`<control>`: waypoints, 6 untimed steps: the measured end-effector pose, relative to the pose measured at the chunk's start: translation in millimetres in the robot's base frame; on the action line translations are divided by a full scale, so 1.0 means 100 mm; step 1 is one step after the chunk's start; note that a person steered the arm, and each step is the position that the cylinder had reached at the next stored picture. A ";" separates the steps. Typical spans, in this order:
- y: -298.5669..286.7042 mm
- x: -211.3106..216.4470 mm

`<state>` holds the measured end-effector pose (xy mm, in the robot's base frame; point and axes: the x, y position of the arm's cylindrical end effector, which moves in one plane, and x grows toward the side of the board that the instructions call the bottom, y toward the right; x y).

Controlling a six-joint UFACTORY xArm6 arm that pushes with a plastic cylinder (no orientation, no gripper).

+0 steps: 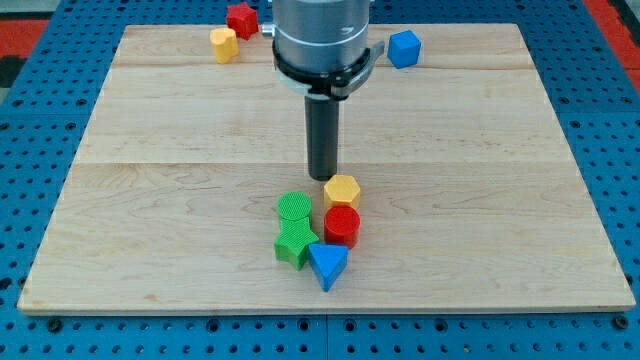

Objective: Drag blue cube towards middle of the board

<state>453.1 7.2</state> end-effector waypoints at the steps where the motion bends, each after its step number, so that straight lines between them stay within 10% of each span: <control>1: 0.46 0.01; 3: 0.25 0.35; 6: 1.81 -1.83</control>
<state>269.7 187.8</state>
